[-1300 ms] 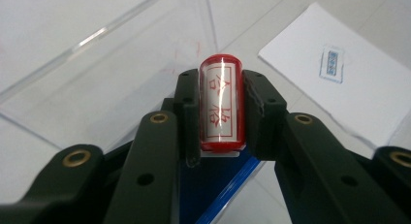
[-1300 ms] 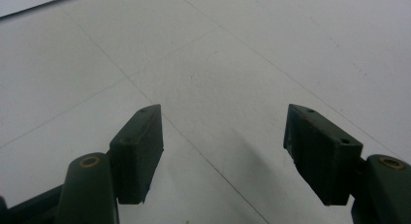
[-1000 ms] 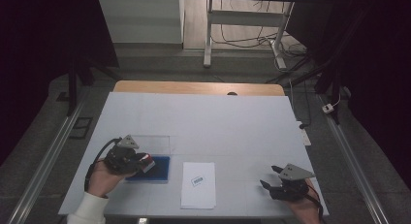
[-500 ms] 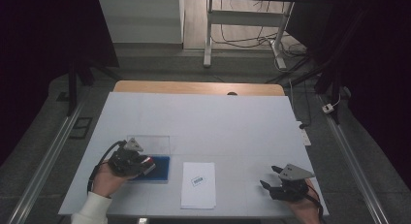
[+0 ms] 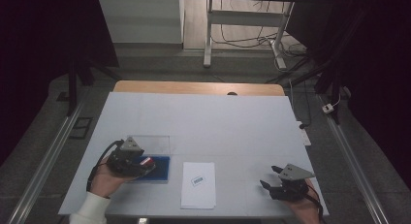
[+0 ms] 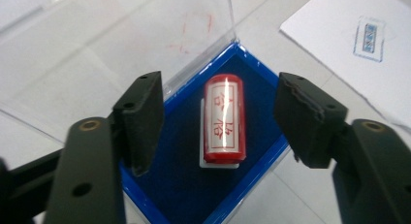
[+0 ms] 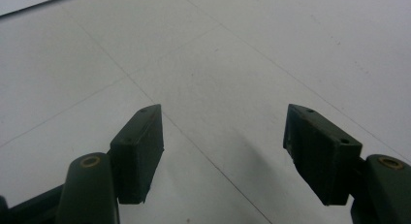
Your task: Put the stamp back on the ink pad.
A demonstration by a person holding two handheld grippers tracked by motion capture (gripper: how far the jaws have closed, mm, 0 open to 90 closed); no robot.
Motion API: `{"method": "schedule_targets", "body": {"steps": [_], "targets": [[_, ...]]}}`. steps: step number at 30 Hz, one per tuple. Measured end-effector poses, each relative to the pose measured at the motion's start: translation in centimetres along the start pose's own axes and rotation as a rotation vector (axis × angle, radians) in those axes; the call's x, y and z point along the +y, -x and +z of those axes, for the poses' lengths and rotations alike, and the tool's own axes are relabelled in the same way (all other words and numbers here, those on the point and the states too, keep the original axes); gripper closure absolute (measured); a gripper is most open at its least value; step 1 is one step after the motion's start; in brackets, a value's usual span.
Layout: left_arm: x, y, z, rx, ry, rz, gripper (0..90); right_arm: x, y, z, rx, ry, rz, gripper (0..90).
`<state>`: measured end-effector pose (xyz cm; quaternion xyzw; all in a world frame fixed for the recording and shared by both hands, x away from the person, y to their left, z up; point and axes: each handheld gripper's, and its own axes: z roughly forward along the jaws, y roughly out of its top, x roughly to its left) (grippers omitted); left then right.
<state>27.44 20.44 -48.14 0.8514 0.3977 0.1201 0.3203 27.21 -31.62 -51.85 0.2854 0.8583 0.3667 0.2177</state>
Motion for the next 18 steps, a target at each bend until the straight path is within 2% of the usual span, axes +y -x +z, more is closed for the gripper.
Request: {"method": "schedule_targets", "body": {"steps": [5,9,13,18], "targets": [[-0.9,0.5,-0.8,-0.003,0.054,0.000,31.1,0.1,0.0,-0.2,-0.010,0.006,0.000,30.1],[-2.2,0.7,-1.5,0.001,0.090,-0.012,28.5,0.1,0.0,-0.3,-0.008,0.010,0.002,30.2],[-3.5,0.9,-2.3,0.031,0.122,-0.016,26.5,0.1,0.0,-0.3,-0.002,0.014,-0.002,30.1],[-5.2,0.8,-2.8,0.025,0.164,-0.032,26.5,0.1,0.1,-0.2,0.003,0.017,-0.002,30.0]]}}
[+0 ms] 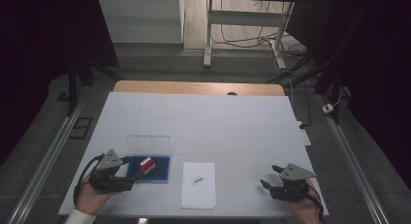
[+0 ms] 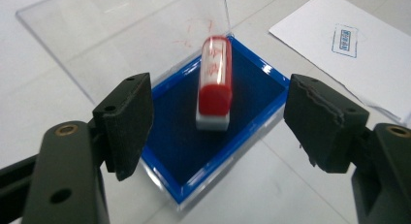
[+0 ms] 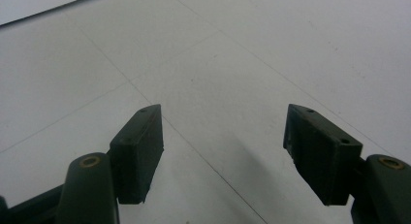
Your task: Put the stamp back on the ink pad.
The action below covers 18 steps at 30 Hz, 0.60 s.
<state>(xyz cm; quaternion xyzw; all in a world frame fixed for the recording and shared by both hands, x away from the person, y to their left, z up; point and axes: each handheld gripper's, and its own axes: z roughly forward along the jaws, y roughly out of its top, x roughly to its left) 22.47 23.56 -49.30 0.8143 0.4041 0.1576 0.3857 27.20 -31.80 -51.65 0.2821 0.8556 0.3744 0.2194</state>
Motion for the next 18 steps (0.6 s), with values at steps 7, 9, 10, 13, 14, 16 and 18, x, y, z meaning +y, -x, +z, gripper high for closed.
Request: {"method": "schedule_targets", "body": {"steps": [7,9,10,13,14,16,18], "targets": [[-1.6,0.1,-0.2,0.005,0.013,0.001,26.5,-0.1,0.1,0.0,-0.001,0.009,0.003,29.9],[-1.9,0.0,-0.2,0.005,0.012,-0.001,26.5,-0.2,0.2,-0.1,-0.005,0.016,0.007,29.8],[-2.0,0.0,-0.1,0.004,0.011,-0.004,26.5,-0.2,0.2,-0.1,-0.006,0.017,0.007,29.8],[-2.2,-0.2,0.0,0.005,0.007,-0.007,26.2,-0.3,0.3,-0.2,-0.009,0.017,0.012,29.8],[-2.2,-0.2,0.0,0.005,0.007,-0.007,26.2,-0.3,0.4,-0.2,-0.009,0.017,0.011,29.7],[-2.1,-0.1,0.1,0.005,0.005,-0.005,26.2,-0.3,0.3,-0.2,-0.009,0.017,0.007,29.7],[-2.1,-0.1,0.2,0.004,0.004,-0.006,26.2,-0.3,0.3,-0.2,-0.014,0.016,0.001,29.6]]}}
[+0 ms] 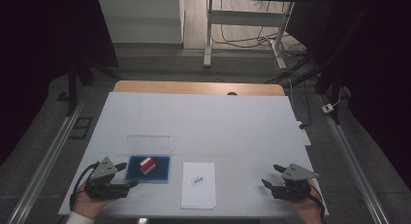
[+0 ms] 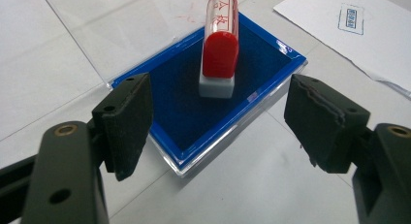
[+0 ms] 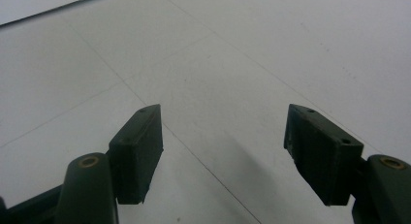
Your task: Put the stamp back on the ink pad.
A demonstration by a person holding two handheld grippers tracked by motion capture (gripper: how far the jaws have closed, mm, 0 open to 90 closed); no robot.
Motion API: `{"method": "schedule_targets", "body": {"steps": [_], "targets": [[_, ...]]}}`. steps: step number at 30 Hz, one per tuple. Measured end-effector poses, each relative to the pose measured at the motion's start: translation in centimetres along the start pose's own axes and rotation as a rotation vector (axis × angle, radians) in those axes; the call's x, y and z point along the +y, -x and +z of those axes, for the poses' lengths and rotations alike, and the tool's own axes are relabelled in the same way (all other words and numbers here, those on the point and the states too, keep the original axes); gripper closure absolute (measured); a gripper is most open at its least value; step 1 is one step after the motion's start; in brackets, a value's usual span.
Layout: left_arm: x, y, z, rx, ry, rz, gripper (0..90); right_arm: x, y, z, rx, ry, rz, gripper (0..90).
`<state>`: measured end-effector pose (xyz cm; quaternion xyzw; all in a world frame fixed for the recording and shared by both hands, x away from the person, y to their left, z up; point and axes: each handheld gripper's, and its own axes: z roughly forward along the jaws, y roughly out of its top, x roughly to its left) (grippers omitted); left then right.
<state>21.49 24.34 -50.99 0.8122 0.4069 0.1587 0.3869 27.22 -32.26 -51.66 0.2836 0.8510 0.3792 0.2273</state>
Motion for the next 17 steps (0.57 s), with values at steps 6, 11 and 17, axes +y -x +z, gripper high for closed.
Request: {"method": "schedule_targets", "body": {"steps": [6,11,17], "targets": [[0.01,-0.05,0.10,0.003,-0.011,-0.005,26.1,0.01,-0.01,-0.02,0.003,0.003,-0.001,29.6],[0.02,-0.08,0.11,0.002,-0.012,-0.006,26.1,0.04,-0.06,-0.02,0.003,0.005,-0.004,29.6],[0.04,-0.14,0.08,0.002,-0.009,-0.008,26.0,0.03,-0.08,-0.06,0.001,0.007,-0.004,29.3]]}}
